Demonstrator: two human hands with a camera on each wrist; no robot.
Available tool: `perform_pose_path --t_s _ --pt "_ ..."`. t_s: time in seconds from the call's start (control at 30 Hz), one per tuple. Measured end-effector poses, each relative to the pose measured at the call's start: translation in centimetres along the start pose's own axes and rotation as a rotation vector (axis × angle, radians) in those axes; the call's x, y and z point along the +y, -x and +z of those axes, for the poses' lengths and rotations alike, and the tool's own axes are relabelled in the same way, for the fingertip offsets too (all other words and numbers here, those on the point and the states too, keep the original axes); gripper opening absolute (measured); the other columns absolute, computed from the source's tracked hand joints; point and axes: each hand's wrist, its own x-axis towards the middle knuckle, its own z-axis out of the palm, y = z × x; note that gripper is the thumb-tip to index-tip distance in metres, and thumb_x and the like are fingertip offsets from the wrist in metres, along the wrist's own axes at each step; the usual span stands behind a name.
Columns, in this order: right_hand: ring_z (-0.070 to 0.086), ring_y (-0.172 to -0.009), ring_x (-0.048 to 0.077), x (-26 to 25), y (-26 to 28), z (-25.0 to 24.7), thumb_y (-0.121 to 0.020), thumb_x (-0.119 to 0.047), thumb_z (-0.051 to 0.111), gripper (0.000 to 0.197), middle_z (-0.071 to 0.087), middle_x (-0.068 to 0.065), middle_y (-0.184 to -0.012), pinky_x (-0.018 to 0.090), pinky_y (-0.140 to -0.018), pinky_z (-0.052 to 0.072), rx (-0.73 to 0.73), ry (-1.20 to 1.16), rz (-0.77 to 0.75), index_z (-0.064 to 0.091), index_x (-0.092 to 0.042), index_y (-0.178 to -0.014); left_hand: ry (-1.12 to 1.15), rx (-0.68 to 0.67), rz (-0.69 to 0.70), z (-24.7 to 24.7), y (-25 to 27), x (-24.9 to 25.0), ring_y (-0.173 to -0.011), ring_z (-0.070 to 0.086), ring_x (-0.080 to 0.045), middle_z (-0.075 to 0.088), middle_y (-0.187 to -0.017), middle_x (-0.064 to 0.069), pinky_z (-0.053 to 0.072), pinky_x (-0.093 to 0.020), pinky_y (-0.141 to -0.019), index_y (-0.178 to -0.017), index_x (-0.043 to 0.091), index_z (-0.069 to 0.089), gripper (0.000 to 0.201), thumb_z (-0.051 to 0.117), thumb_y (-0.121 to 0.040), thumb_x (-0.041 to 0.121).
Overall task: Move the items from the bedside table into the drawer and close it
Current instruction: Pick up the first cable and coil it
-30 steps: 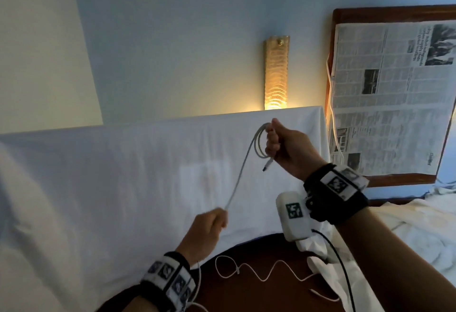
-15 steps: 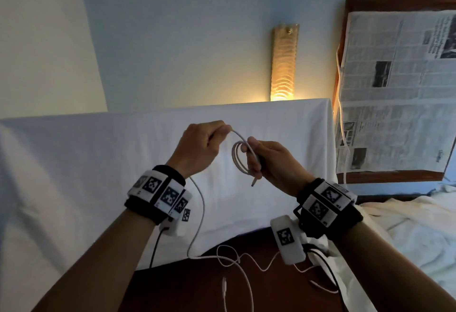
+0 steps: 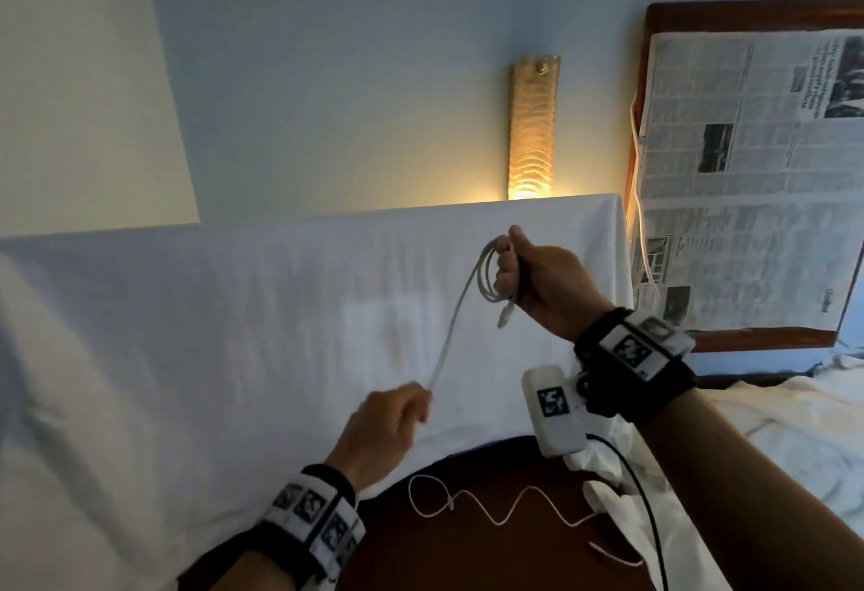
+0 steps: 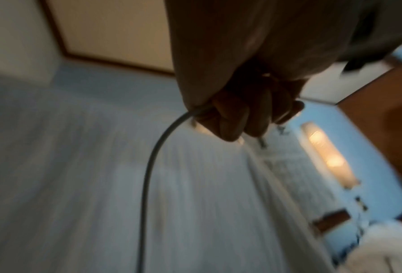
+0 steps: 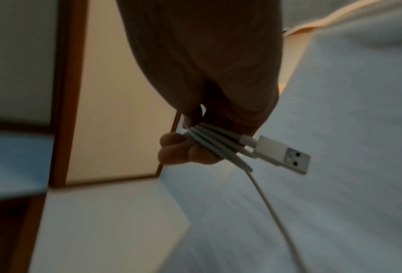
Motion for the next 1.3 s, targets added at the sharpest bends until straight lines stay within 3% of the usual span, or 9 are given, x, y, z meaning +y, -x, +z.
perform_pose_path --t_s 0.1,0.27,0.47,0.6,0.73,0.87,1.03,1.13,1.3 --pt "0.054 -0.050 0.022 2.4 0.0 0.1 -0.102 -0.023 0.042 0.035 0.059 0.007 -0.053 0.023 -0.051 0.046 0.014 0.547 -0.079 0.054 -0.005 -0.076 -0.176 -0.151 0.209 -1.2 -0.2 5.0 -0.046 0.040 -0.010 0.041 -0.049 0.005 0.034 -0.020 -0.055 -0.064 0.024 0.041 0.039 0.041 -0.098 0.044" --pt "0.055 -0.050 0.014 3.7 1.5 0.9 -0.101 -0.025 0.043 0.040 0.066 0.006 -0.056 0.020 -0.054 0.044 -0.085 0.862 -0.131 0.057 -0.008 -0.067 -0.177 0.101 0.318 -7.0 -3.6 9.1 -0.045 0.044 -0.007 0.045 -0.047 0.012 0.028 -0.018 -0.051 -0.072 0.026 0.055 0.030 0.046 -0.099 0.038" --pt "0.052 -0.047 0.017 3.2 2.9 1.7 -0.103 -0.030 0.039 0.047 0.054 0.003 -0.050 0.020 -0.053 0.044 -0.152 0.672 -0.098 0.058 -0.015 -0.063 -0.258 0.234 0.237 -8.7 -6.8 6.9 -0.053 0.044 -0.018 0.045 -0.053 0.005 0.036 -0.029 -0.055 -0.075 0.024 0.049 0.037 0.039 -0.097 0.052" --pt "0.039 -0.043 0.013 3.1 3.0 1.9 -0.104 -0.032 0.037 0.039 0.040 -0.003 -0.048 0.021 -0.052 0.040 -0.212 0.417 0.060 0.060 -0.011 -0.080 -0.028 0.221 0.222 -8.0 -7.5 5.5 -0.052 0.032 -0.014 0.035 -0.054 0.006 0.034 -0.031 -0.054 -0.068 0.011 0.043 0.058 0.037 -0.091 0.064" --pt "0.032 -0.040 0.006 2.3 2.7 1.6 -0.104 -0.031 0.033 0.034 0.033 -0.008 -0.047 0.017 -0.046 0.033 -0.255 -0.062 0.196 0.052 -0.012 -0.083 0.130 0.235 0.168 -6.3 -6.8 3.9 -0.055 0.032 -0.010 0.037 -0.059 -0.001 0.030 -0.020 -0.055 -0.070 0.003 0.045 0.054 0.038 -0.094 0.050" --pt "0.036 -0.039 0.005 0.0 1.3 0.0 -0.104 -0.031 0.032 0.035 0.038 -0.008 -0.047 0.016 -0.046 0.038 -0.138 -0.272 0.105 0.050 -0.011 -0.082 0.121 0.270 0.034 -3.5 -4.0 0.1 -0.057 0.043 -0.010 0.047 -0.061 0.002 0.038 -0.024 -0.059 -0.069 0.021 0.046 0.034 0.041 -0.102 0.027" --pt "0.040 -0.041 0.009 0.6 -0.1 -0.5 -0.104 -0.028 0.038 0.035 0.043 -0.005 -0.047 0.019 -0.049 0.039 0.070 0.087 -0.029 0.054 -0.007 -0.080 0.182 -0.116 -0.163 -0.2 -0.6 2.2 -0.039 0.036 -0.001 0.043 -0.056 0.007 0.034 -0.016 -0.046 -0.069 0.018 0.050 0.034 0.046 -0.101 0.030" --pt "0.045 -0.042 0.014 2.4 -0.1 0.1 -0.103 -0.025 0.040 0.040 0.048 0.002 -0.049 0.027 -0.053 0.040 0.062 0.463 -0.117 0.055 -0.005 -0.071 0.046 -0.396 0.026 -1.1 -0.4 6.4 -0.046 0.034 -0.004 0.042 -0.056 0.008 0.033 -0.017 -0.051 -0.068 0.017 0.048 0.040 0.041 -0.101 0.038" --pt "0.047 -0.044 0.011 3.8 1.2 0.9 -0.102 -0.028 0.040 0.051 0.053 -0.001 -0.047 0.022 -0.055 0.041 -0.013 0.744 -0.147 0.051 -0.012 -0.056 -0.029 -0.201 0.232 -6.4 -3.3 10.1 -0.049 0.044 -0.005 0.053 -0.055 0.009 0.043 -0.028 -0.058 -0.062 0.027 0.052 0.040 0.045 -0.099 0.040"
